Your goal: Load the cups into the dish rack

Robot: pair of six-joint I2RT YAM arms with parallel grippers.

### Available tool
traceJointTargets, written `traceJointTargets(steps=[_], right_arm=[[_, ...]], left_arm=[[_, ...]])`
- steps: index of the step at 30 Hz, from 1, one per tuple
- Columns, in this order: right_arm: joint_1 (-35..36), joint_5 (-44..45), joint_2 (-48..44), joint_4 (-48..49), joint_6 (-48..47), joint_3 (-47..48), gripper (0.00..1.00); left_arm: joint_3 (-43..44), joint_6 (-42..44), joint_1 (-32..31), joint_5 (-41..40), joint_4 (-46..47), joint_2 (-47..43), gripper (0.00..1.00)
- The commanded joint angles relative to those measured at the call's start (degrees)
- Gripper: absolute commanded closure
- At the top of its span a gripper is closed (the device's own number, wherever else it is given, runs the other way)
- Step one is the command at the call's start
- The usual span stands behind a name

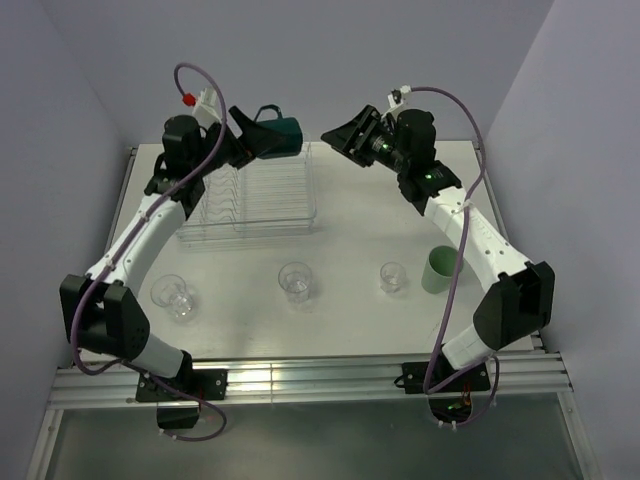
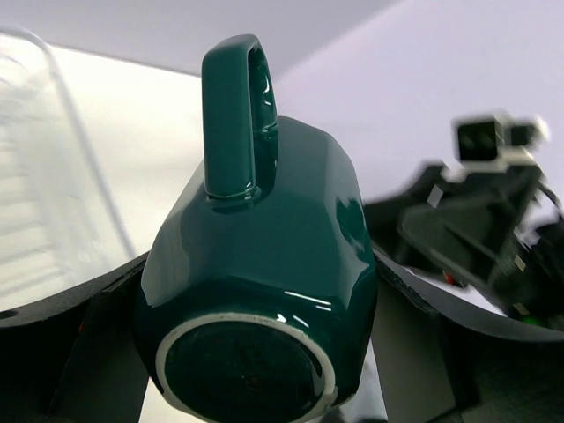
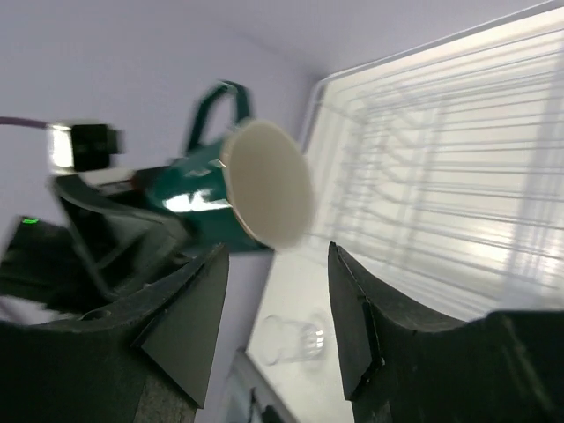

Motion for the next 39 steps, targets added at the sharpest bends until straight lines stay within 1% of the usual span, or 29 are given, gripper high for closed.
traceJointTargets(steps=[1, 2, 3, 4, 5, 6, 7, 8, 9, 10, 12, 18, 20, 23, 27, 30, 31, 34, 39], right_arm=[[-1.19, 9.74, -3.43, -8.19, -7.41, 1.87, 0.43], [-1.46, 10.63, -3.61, -10.12, -8.12, 2.13, 0.43], [-2.07, 12.03, -3.61, -10.92, -8.65, 2.31, 0.43], [-2.33, 12.39, -3.52, -11.71, -9.79, 2.66, 0.43], [-2.60, 12.65, -3.61, -12.85, -10.23, 2.75, 0.43], [-3.12, 13.00, -3.52, -13.38, -10.76, 2.84, 0.43], [-3.30, 13.70, -3.52, -13.91, -11.81, 3.19, 0.43], [-3.48, 14.15, -3.35, -15.22, -12.25, 3.37, 0.43], [-3.91, 14.50, -3.35, -15.76, -12.69, 3.63, 0.43], [-4.27, 14.85, -3.35, -16.11, -13.05, 3.54, 0.43], [-4.71, 14.59, -3.43, -16.11, -13.31, 3.11, 0.43], [-5.94, 14.15, -3.26, -16.90, -14.10, 2.31, 0.43], [-6.29, 13.98, -3.26, -16.90, -14.10, 1.87, 0.43], [-6.47, 13.89, -3.26, -16.82, -14.19, 1.26, 0.43], [-6.64, 13.62, -3.26, -16.90, -14.46, 0.91, 0.44], [-6.82, 13.62, -3.00, -17.17, -14.63, 0.91, 0.44], [-6.91, 13.54, -2.91, -17.17, -14.72, 0.91, 0.44], [-7.17, 13.45, -2.56, -17.69, -14.81, 1.26, 0.44], [-7.26, 13.80, -2.82, -17.96, -14.98, 1.00, 0.44]], left_arm=[[14.74, 12.48, 0.09, -10.75, -15.37, 2.74, 1.00], [19.82, 15.63, 0.09, -12.07, -21.59, 4.33, 1.00], [22.13, 16.96, 0.09, -14.78, -24.26, 5.74, 1.00], [24.76, 18.28, 0.09, -15.85, -27.07, 8.98, 1.00], [30.18, 20.73, 0.09, -16.74, -29.97, 10.84, 1.00], [32.59, 21.71, 0.00, -17.88, -34.96, 12.51, 1.00], [35.13, 22.68, 0.00, -18.76, -37.36, 15.92, 1.00], [39.08, 23.30, 0.00, -20.07, -39.39, 17.52, 1.00], [40.33, 23.22, -0.09, -21.30, -41.84, 18.67, 1.00], [41.04, 22.52, -0.17, -22.79, -42.22, 20.59, 1.00], [41.40, 21.73, -0.61, -23.24, -42.66, 22.01, 1.00], [41.67, 18.22, -3.25, -35.27, -46.35, 25.53, 1.00], [40.09, 15.32, -3.69, -38.26, -45.92, 25.97, 1.00], [39.03, 11.54, -3.95, -40.29, -43.98, 26.93, 1.00], [42.88, 7.67, -4.31, -45.12, -46.08, 29.92, 1.00], [47.28, 2.93, -4.31, -49.16, -49.67, 32.56, 1.00], [49.12, 0.39, -4.31, -49.87, -50.39, 33.78, 1.00], [52.37, -3.75, -4.31, -51.28, -52.59, 36.16, 1.00], [55.02, -9.03, -4.30, -52.87, -54.44, 37.75, 1.00]])
